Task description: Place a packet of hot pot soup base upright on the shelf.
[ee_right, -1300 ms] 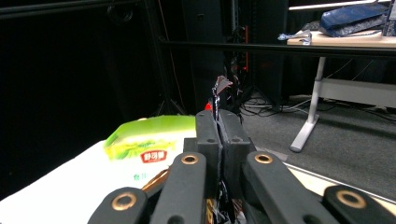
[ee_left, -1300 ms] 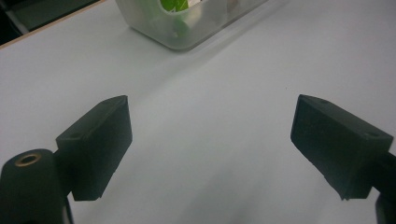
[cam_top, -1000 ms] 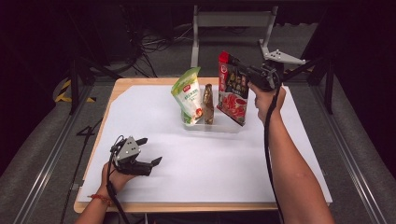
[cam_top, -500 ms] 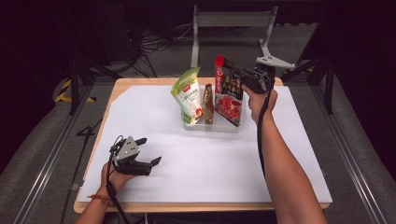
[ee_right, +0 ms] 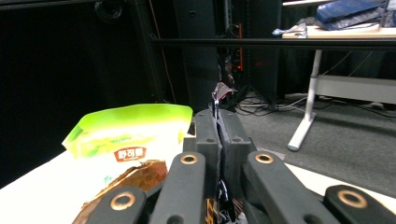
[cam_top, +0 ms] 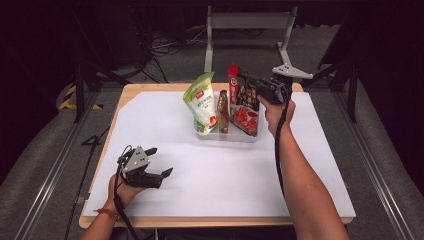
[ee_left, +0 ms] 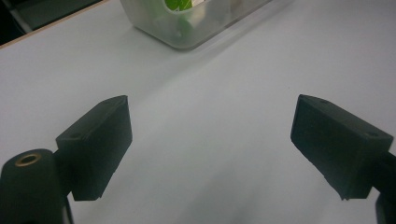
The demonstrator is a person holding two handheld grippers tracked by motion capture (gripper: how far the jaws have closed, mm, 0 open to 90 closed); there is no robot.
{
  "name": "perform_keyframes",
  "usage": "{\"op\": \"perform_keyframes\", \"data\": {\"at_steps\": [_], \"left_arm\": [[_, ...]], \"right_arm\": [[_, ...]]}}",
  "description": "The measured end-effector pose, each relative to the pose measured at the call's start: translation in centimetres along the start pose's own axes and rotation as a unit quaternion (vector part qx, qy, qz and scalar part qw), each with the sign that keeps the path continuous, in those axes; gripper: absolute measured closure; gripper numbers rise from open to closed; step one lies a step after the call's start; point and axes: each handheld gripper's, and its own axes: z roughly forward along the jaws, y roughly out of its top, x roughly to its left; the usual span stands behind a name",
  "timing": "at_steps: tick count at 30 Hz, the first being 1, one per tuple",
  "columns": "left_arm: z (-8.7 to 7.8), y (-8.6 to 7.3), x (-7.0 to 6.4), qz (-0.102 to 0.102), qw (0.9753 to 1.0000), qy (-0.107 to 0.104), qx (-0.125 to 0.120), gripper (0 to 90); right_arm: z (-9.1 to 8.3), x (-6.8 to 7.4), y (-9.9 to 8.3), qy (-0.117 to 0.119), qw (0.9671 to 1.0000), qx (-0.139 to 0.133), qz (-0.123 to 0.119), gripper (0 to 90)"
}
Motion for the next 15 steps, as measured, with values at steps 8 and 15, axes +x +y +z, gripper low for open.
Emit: {"op": "perform_keyframes", "data": {"at_steps": [8,15], "left_arm": [[-0.02,0.0,-0.01,-0.001,1.0,0.0,-0.001,13.4],[0.02,0.02,-0.02,-0.001,1.0,0.0,-0.001,13.4]], "right_arm": [[-0.18,0.14,-0.51,0.006,0.9999,0.006,-0.006,87.6],[-0.56,-0.01,-0.93,0.004,1.0,0.001,-0.009,87.5]]}}
